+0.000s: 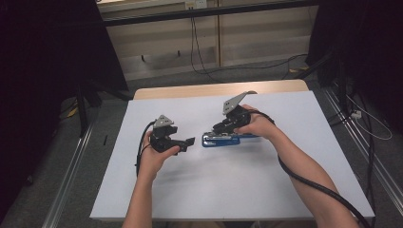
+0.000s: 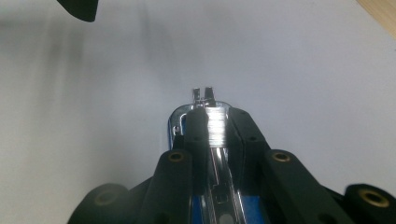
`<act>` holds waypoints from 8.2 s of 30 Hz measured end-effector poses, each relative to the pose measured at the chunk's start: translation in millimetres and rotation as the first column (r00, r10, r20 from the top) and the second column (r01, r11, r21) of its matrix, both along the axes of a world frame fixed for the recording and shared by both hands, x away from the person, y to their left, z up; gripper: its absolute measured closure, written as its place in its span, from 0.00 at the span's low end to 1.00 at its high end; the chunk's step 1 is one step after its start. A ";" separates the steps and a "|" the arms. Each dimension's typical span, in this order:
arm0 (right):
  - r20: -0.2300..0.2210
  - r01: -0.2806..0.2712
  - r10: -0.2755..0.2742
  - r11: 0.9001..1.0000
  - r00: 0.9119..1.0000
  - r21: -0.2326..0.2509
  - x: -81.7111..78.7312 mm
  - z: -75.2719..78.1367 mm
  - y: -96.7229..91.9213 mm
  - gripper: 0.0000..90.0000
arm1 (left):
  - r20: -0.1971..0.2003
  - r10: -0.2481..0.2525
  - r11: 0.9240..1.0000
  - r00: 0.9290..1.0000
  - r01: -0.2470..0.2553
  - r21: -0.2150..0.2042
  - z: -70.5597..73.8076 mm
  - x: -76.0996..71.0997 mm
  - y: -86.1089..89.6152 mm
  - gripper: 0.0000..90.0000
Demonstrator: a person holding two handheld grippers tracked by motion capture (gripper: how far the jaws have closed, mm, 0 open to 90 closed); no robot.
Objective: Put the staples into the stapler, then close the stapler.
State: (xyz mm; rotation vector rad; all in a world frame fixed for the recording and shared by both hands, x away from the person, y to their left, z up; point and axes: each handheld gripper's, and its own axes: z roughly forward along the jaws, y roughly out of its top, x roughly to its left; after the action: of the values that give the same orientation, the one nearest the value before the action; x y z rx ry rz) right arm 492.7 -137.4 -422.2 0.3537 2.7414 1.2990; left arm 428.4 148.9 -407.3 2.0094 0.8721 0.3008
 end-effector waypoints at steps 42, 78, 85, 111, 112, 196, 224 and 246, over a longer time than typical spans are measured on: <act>0.007 -0.083 0.083 0.995 0.997 -0.047 6.9 -8.8 13.6 0.88 | -0.001 0.013 1.000 1.000 -0.013 -0.002 -0.9 0.1 3.4 0.12; 0.007 -0.118 0.118 0.992 0.993 -0.054 11.2 -9.0 24.6 0.80 | -0.004 0.026 1.000 1.000 -0.026 -0.006 -1.4 0.4 5.2 0.13; 0.004 -0.081 0.081 0.996 0.997 -0.031 8.9 -6.6 18.4 0.74 | -0.003 0.025 1.000 1.000 -0.025 -0.008 -1.7 0.6 5.5 0.13; 0.072 0.271 -0.274 0.962 0.959 0.039 -44.2 9.0 -47.3 0.21 | -0.005 -0.004 1.000 1.000 0.004 -0.012 -4.8 2.8 -3.4 0.13; 0.077 0.283 -0.284 0.959 0.956 0.034 -46.3 8.7 -48.9 0.21 | -0.003 -0.003 1.000 1.000 0.003 -0.013 -4.5 2.7 -3.2 0.13; 0.034 0.649 -0.649 0.756 0.760 -0.082 -88.2 -37.2 -131.3 1.00 | -0.022 -0.084 0.994 0.996 0.085 0.072 -50.9 7.8 -46.0 1.00; 0.009 0.618 -0.619 0.783 0.785 -0.069 -84.7 -38.6 -125.1 1.00 | 0.000 -0.084 0.995 0.996 0.084 0.058 -52.6 9.4 -47.6 1.00; 0.018 0.608 -0.608 0.794 0.794 -0.026 -83.1 -28.1 -121.9 1.00 | -0.007 -0.090 0.995 0.996 0.090 0.052 -51.6 7.7 -49.4 1.00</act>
State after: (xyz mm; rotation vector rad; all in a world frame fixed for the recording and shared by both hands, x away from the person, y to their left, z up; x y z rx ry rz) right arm 409.6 -259.3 -450.3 1.1131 2.3079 1.0581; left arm 436.1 99.5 -458.9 2.0918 0.7812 0.2712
